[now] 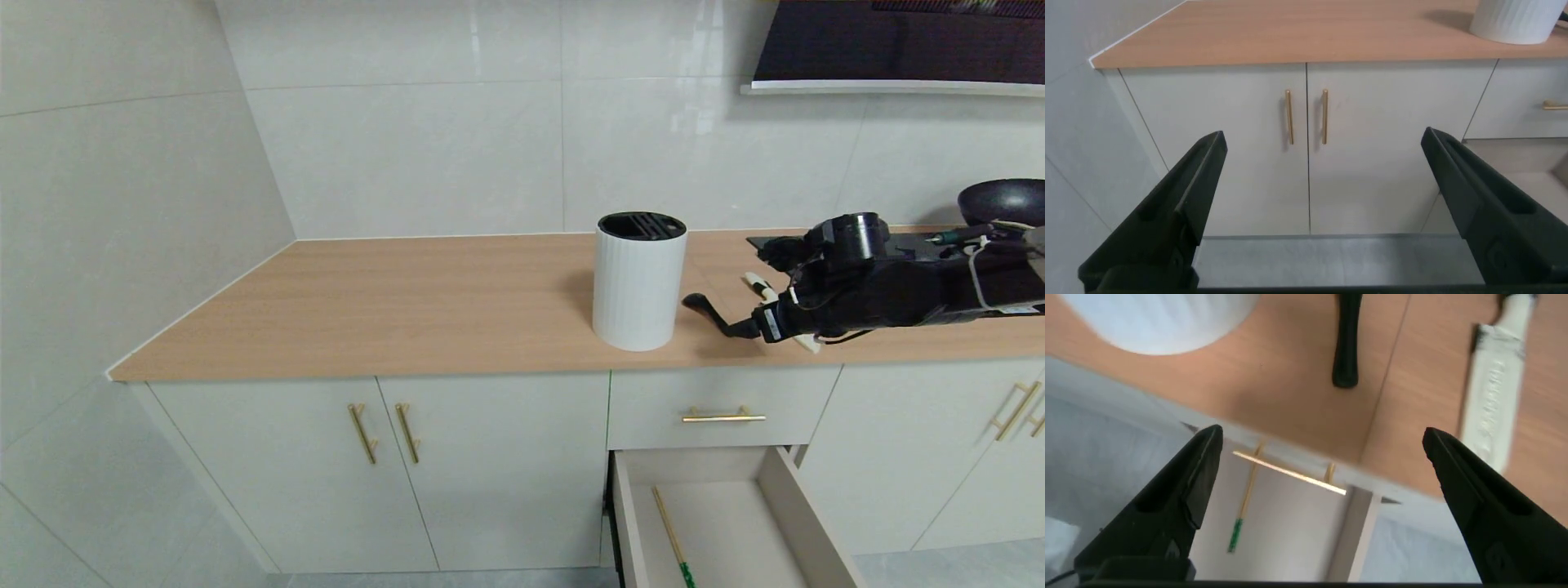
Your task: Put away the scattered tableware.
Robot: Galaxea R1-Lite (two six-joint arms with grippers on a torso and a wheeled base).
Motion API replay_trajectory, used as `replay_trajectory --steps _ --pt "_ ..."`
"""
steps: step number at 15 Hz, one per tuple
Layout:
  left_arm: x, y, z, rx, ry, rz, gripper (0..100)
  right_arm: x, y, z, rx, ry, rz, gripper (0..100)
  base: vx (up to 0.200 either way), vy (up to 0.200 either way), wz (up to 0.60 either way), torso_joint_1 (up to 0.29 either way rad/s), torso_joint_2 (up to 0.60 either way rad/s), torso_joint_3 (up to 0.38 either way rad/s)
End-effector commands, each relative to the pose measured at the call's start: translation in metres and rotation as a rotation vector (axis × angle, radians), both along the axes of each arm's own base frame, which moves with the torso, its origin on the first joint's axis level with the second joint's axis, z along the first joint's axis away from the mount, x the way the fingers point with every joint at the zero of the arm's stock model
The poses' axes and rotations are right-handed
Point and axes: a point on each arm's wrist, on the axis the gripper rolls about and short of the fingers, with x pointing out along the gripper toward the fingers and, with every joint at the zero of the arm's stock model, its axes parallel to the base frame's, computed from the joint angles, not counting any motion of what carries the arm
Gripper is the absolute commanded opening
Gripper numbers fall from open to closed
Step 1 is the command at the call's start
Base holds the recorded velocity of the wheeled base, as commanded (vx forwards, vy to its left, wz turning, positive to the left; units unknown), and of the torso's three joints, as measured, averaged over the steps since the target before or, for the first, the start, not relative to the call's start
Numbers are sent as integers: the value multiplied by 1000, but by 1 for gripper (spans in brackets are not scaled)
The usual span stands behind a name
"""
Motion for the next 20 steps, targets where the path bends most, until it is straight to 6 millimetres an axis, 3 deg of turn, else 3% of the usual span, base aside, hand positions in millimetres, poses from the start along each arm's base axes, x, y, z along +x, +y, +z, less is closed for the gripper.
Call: replay_trajectory --steps 1,9,13,20 --pt "0 0 0 0 0 1 100 21 1 -27 -4 30 5 100 0 0 0 0 0 0" --pt "0 0 0 0 0 1 100 73 -11 -33 89 -84 76 100 0 0 0 0 0 0" --pt "0 0 0 0 0 1 100 79 -21 -46 155 -54 15 100 0 0 0 0 0 0" --pt "0 0 0 0 0 1 100 87 -18 -60 167 -43 15 100 0 0 0 0 0 0"
